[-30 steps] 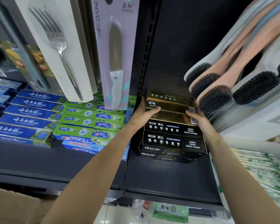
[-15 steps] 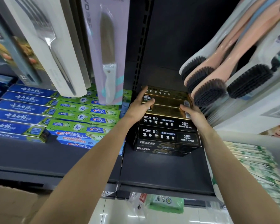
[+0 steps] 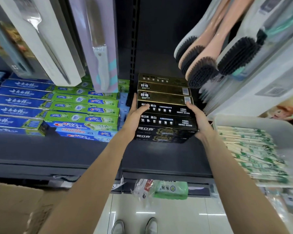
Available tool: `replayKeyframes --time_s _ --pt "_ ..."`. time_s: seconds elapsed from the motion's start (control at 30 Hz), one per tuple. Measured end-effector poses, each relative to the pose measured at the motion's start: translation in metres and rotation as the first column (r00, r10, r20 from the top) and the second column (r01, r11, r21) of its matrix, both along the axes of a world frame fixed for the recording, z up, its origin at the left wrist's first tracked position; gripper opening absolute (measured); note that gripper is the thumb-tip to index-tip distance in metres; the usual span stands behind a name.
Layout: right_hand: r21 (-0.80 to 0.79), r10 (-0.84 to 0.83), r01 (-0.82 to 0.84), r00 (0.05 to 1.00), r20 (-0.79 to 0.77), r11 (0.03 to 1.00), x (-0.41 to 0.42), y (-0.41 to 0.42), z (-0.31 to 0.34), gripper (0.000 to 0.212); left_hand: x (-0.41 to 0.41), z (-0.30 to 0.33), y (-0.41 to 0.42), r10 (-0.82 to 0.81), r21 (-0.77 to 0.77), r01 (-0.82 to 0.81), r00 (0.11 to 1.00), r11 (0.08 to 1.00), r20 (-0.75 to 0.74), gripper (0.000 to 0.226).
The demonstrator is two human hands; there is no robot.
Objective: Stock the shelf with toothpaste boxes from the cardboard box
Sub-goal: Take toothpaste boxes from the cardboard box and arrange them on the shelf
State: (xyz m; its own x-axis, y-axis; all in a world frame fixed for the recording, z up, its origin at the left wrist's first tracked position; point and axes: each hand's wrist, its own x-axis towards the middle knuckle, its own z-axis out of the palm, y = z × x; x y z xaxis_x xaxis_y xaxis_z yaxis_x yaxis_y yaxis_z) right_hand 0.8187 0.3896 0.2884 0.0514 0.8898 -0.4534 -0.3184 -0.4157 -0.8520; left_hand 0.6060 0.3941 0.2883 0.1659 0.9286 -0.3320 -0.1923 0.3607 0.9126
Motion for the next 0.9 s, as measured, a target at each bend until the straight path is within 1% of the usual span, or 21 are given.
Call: replayKeyframes --time_s 0.2,0.27,0.33,0.4,0.43,0.47,0.5,0.53,0.6,0.63,0.7,0.83,0.9 --pt "0.008 0.017 -0.017 0.999 0.040 1.000 -0.003 -0.003 0.009 0.045 -0.001 -0.004 0.002 -0.016 0.024 0.016 1.000 1.000 0.005 0.066" --pt "0.048 0.000 0.000 1.000 -0.002 0.999 -0.004 -0.009 0.012 0.045 -0.004 -0.005 0.001 -0.010 0.030 0.010 1.000 1.000 0.016 0.065" --pt "0.122 -0.032 0.035 0.999 -0.033 0.992 -0.003 -0.024 0.010 0.045 -0.008 -0.006 -0.004 0.013 0.054 -0.014 1.000 0.998 0.021 0.066" --pt "0.171 -0.064 0.056 0.997 0.043 0.984 -0.004 -0.049 0.003 0.043 -0.010 -0.003 -0.020 0.028 0.110 -0.026 0.999 0.994 -0.016 0.069" --pt "0.177 -0.080 0.059 0.990 0.115 0.982 -0.006 -0.062 -0.002 0.050 -0.010 -0.002 -0.030 0.034 0.157 -0.023 0.997 0.987 -0.072 0.075" --pt "0.179 -0.100 0.065 0.976 0.192 0.982 -0.010 -0.075 -0.008 0.065 -0.011 -0.003 -0.042 0.035 0.210 -0.002 0.988 0.978 -0.153 0.082" --pt "0.196 -0.106 0.055 0.960 0.259 0.979 -0.016 -0.086 -0.013 0.082 -0.011 -0.004 -0.052 0.023 0.273 0.048 0.968 0.961 -0.249 0.091" --pt "0.231 -0.091 0.013 0.939 0.330 0.973 -0.021 -0.094 -0.018 0.093 -0.011 -0.009 -0.061 0.006 0.329 0.120 0.934 0.937 -0.357 0.100" --pt "0.276 -0.053 -0.100 0.867 0.496 0.956 -0.027 -0.101 -0.028 0.104 -0.012 -0.019 -0.068 0.011 0.407 0.241 0.850 0.881 -0.526 0.112" --pt "0.283 -0.052 -0.129 0.830 0.555 0.950 -0.028 -0.101 -0.030 0.105 -0.012 -0.023 -0.068 0.029 0.425 0.271 0.816 0.864 -0.578 0.114" --pt "0.270 -0.060 -0.142 0.781 0.622 0.952 -0.028 -0.099 -0.027 0.105 -0.011 -0.020 -0.068 0.068 0.428 0.294 0.753 0.854 -0.654 0.112" --pt "0.217 -0.036 -0.151 0.738 0.673 0.965 -0.021 -0.092 -0.024 0.100 -0.010 -0.017 -0.068 0.122 0.421 0.346 0.634 0.838 -0.764 0.100" --pt "0.176 -0.009 -0.166 0.703 0.711 0.970 -0.021 -0.089 -0.022 0.097 -0.009 -0.016 -0.067 0.141 0.394 0.358 0.564 0.846 -0.814 0.094"
